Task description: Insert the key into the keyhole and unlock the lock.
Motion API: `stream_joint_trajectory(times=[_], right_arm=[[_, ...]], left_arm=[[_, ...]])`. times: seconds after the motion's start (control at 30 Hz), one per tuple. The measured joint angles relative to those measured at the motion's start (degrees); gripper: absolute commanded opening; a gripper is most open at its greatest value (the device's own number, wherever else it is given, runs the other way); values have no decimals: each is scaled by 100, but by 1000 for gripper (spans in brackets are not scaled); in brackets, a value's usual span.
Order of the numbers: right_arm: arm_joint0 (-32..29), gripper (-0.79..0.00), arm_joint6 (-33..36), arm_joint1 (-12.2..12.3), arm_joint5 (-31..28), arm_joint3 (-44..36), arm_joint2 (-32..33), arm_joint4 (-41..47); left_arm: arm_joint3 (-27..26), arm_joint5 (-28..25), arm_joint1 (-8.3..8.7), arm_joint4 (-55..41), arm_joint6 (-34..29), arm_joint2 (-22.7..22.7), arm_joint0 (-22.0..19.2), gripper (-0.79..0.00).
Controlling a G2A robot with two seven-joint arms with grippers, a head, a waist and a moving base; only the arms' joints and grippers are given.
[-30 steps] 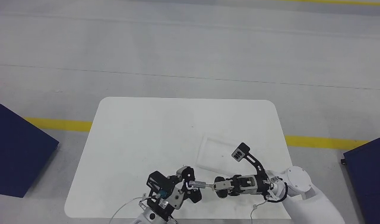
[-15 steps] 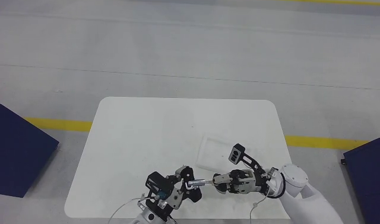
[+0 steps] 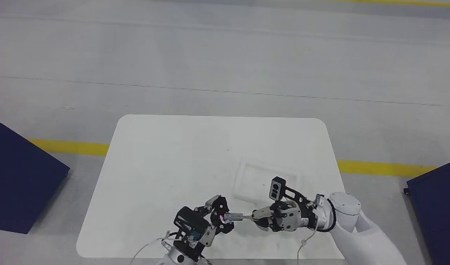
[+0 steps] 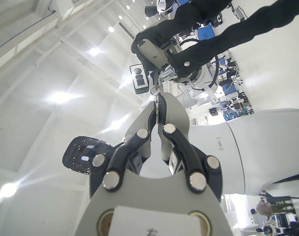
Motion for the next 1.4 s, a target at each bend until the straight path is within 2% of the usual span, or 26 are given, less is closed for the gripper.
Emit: stream_joint_trajectory(times=[0.2, 0.57, 0.87, 1.4], right_arm=[[88, -785, 30, 7, 383, 51, -49, 26], [46, -785, -77, -1, 423, 35, -77, 73], [33, -785, -346, 15, 1193, 66, -166, 571], [227, -785, -988, 309, 1829, 17, -599, 1452]], left_arm=[[24, 72, -3, 201, 67, 22, 26, -785], [28, 76, -11, 156, 88, -27, 43, -785], [39, 205, -22, 331, 101, -34, 41, -785], [96, 511, -56, 767, 79, 28, 11, -785]])
